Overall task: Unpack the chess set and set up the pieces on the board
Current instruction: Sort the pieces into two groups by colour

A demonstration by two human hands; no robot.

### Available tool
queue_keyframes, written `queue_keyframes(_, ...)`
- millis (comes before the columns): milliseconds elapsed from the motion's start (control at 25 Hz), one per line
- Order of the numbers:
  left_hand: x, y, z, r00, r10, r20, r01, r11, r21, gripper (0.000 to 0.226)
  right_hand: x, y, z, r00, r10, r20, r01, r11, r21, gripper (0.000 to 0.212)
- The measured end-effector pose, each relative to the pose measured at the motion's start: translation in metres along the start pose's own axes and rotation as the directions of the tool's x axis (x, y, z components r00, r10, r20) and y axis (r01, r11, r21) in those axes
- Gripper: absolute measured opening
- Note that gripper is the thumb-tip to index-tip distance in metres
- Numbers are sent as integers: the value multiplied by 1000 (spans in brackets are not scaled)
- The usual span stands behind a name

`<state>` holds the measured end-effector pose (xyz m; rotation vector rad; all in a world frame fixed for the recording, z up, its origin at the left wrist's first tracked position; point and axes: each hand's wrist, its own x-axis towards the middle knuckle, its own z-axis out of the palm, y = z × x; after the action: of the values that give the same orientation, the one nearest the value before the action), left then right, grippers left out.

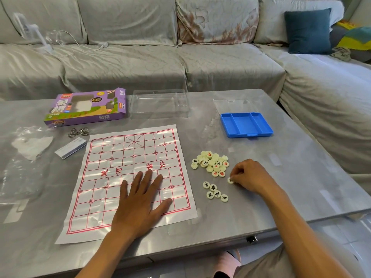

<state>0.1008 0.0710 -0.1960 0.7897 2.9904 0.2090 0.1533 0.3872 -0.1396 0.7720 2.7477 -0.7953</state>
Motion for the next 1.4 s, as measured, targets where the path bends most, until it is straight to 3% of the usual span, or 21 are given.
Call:
queue_keyframes(80,0,0,0,1000,0,-6,0,1000,-2,89,-8,-6,4,995,-67,75,68,998,-10,3)
queue_keyframes(200,-1,0,0,1000,-5,-4,5,1000,11,88,-9,-11,14,980,-152,-133,146,988,-49,11)
queue_keyframes(320,-2,-1,0,1000,-3,-11,3,1000,-1,88,-4,-15,21,967,-162,-194,151,986,-72,21)
queue_keyframes(640,0,-1,1,1000,-3,-21,3,1000,-1,89,0,-13,27,941,-253,-226,229,965,-128,5)
queue_keyframes(720,-1,0,1,1000,-2,-26,2,1000,-11,89,3,-4,20,950,-185,-250,155,979,-134,4)
queue_keyframes(840,-1,0,0,1000,2,-28,-2,1000,-8,90,12,22,-2,939,87,-332,-120,989,-83,10)
queue_keyframes(920,-1,0,-1,1000,-1,-25,1,1000,-9,90,14,29,-5,920,131,-369,-170,982,-78,13)
queue_keyframes(1080,0,-1,0,999,3,-33,-3,1000,-6,90,9,13,17,923,-258,-284,192,952,-238,33)
queue_keyframes(1120,0,-1,1,999,3,-36,-4,1000,-12,89,9,10,20,919,-296,-260,227,937,-265,33)
queue_keyframes(1400,0,-1,2,999,1,-49,-2,1000,-24,88,13,0,24,883,-322,-341,259,941,-218,15)
